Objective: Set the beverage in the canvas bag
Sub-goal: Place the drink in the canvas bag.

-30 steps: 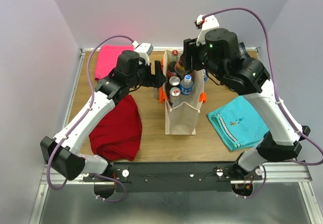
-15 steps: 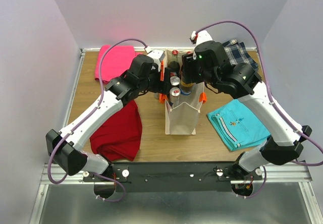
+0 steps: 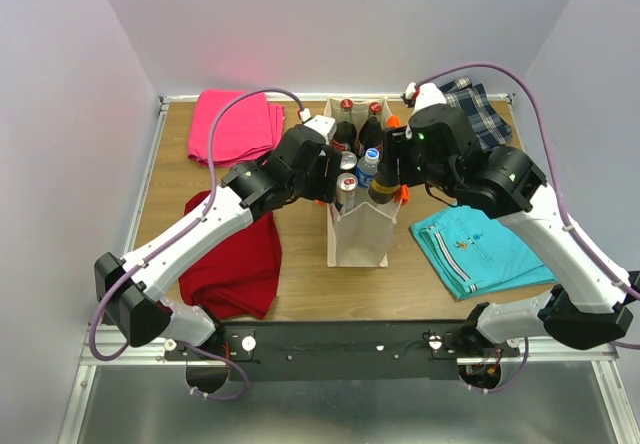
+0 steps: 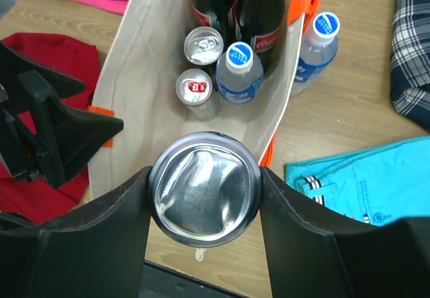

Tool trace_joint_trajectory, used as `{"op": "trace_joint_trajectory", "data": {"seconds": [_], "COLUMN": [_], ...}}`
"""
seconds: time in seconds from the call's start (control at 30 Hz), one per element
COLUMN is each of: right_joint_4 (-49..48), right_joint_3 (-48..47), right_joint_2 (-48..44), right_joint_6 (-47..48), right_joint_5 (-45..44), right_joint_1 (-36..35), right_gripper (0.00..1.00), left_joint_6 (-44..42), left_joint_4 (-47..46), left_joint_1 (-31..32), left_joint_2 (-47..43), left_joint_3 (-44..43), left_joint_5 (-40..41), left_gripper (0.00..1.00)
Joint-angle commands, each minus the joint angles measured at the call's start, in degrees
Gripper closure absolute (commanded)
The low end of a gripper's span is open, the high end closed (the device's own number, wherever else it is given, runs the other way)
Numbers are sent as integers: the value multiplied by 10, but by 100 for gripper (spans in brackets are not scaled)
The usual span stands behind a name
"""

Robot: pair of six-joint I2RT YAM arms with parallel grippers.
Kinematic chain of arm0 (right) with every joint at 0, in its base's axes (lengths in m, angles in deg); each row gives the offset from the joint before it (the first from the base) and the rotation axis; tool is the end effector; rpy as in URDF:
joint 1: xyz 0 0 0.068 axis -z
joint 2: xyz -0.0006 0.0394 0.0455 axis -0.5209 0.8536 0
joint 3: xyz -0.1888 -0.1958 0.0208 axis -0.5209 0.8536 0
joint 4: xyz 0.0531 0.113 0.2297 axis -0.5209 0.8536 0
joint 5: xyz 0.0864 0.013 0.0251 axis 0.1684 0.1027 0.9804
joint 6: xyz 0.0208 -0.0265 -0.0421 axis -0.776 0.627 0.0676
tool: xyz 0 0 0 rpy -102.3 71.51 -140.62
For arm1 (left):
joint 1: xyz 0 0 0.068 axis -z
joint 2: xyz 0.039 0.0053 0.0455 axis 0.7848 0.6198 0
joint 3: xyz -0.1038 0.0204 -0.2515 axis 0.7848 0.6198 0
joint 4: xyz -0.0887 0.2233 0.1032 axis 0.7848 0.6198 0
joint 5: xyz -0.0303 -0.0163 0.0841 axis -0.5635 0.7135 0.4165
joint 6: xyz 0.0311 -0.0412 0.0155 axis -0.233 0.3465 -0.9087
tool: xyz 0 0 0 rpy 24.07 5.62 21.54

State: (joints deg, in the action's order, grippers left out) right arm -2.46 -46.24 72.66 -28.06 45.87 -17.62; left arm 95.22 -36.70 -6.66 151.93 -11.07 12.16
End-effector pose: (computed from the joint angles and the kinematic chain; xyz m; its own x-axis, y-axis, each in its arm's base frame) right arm 0.1709 0.1745 0.4687 -0.5210 -0.1083 -0.8466 -0.3064 0.9495 0.0670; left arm 0.2174 -0.2086 0.3702 -0.6392 0.1011 -0.7623 0.3794 0.9037 -0.1983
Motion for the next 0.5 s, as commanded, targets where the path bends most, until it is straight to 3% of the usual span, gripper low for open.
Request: {"op": "trace_joint_trajectory", "data": {"seconds": [0.0, 0.47], "right_joint_4": [-2, 17], "right_joint_3": [32, 100], "right_joint_2": [-35, -62], "right_joint_6": [-31, -68], "right_joint_5": [10, -25], "right_joint_1": [0, 0], "right_gripper": [99, 99], "left_joint_6": [22, 53], "left_joint_4": [42, 99], "left_joint_1": [23, 51], "left_joint_2": [-14, -45], "left_joint_3": [1, 23], "left_joint_5": [61, 99], "left_gripper": [27, 30]}}
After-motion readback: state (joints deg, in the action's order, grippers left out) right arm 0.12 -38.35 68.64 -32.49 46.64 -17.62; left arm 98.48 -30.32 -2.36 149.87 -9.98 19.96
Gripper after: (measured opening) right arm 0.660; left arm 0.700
